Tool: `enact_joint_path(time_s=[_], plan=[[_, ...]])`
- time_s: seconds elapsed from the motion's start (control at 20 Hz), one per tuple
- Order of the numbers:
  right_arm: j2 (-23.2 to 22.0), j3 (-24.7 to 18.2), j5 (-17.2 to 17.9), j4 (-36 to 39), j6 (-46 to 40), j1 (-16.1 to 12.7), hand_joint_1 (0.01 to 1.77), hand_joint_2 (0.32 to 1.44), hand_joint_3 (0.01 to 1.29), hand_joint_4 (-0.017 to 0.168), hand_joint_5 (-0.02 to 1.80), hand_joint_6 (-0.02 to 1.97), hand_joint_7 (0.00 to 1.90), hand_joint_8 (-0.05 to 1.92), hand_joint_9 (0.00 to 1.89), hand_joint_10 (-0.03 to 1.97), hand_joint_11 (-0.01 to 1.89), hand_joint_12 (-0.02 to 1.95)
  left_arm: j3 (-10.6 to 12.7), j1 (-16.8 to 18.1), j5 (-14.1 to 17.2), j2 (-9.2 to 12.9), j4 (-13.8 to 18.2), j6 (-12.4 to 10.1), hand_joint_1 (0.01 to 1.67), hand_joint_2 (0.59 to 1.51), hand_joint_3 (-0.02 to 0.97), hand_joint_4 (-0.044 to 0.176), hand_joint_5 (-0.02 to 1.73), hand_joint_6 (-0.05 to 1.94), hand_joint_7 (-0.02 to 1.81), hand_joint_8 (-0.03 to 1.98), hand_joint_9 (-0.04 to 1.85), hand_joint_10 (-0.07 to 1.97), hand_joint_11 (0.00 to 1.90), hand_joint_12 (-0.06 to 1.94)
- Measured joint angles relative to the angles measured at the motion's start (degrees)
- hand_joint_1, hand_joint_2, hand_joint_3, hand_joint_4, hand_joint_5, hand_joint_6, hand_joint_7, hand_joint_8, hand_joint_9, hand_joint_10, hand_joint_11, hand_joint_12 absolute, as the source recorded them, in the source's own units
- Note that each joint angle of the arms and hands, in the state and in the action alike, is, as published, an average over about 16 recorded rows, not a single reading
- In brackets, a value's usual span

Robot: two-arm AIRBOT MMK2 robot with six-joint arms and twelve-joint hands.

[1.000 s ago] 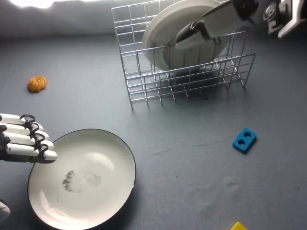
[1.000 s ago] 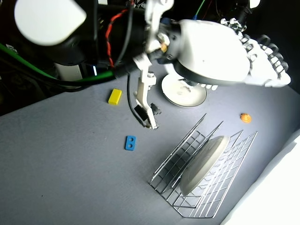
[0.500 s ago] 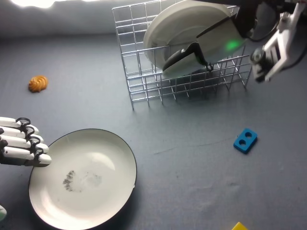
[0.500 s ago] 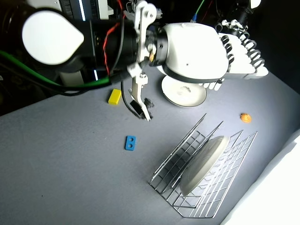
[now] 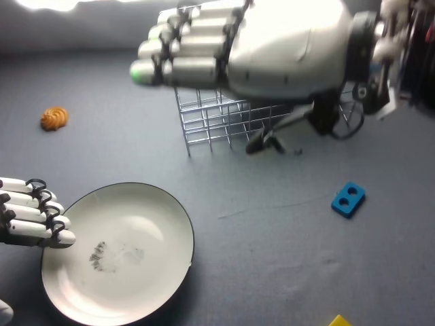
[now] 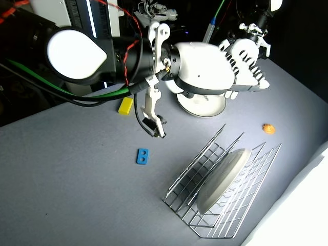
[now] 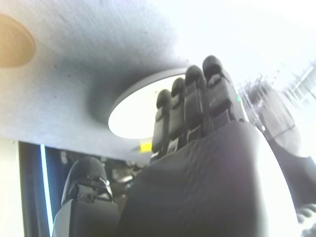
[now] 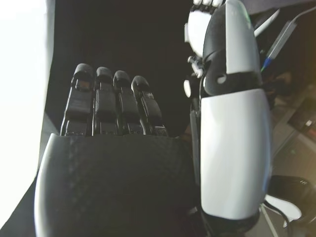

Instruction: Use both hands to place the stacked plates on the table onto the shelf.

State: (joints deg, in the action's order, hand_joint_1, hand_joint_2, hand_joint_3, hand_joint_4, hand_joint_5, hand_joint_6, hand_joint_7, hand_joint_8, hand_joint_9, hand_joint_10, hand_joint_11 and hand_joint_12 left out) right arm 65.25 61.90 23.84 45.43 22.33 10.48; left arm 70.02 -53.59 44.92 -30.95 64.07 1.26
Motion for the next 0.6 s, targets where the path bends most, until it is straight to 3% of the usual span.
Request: enact_joint_path(time_s=[0.3, 0.6], plan=[[1.8, -2.1, -1.4, -3.5, 13.3, 4.6, 1.11, 0.93, 0.02, 0.006, 0.02, 0.02, 0.01, 0.02, 0.02, 0.0, 0.02, -0.01, -0.6, -1.1, -1.2, -0.5, -0.7, 0.0, 0.02, 1.135, 0.016, 0.002, 0.15, 0.01, 0.1, 0.0, 0.11, 0.01, 0.02, 0.18], [3.6, -2.9, -1.6, -5.2, 19.4, 8.5, 1.09, 0.92, 0.02, 0.007, 0.02, 0.02, 0.01, 0.01, 0.02, 0.0, 0.02, -0.01, -1.0, -2.5, -2.2, -1.1, -1.4, 0.0, 0.02, 1.127, 0.016, 0.001, 0.15, 0.01, 0.07, -0.01, 0.12, 0.02, 0.02, 0.17]])
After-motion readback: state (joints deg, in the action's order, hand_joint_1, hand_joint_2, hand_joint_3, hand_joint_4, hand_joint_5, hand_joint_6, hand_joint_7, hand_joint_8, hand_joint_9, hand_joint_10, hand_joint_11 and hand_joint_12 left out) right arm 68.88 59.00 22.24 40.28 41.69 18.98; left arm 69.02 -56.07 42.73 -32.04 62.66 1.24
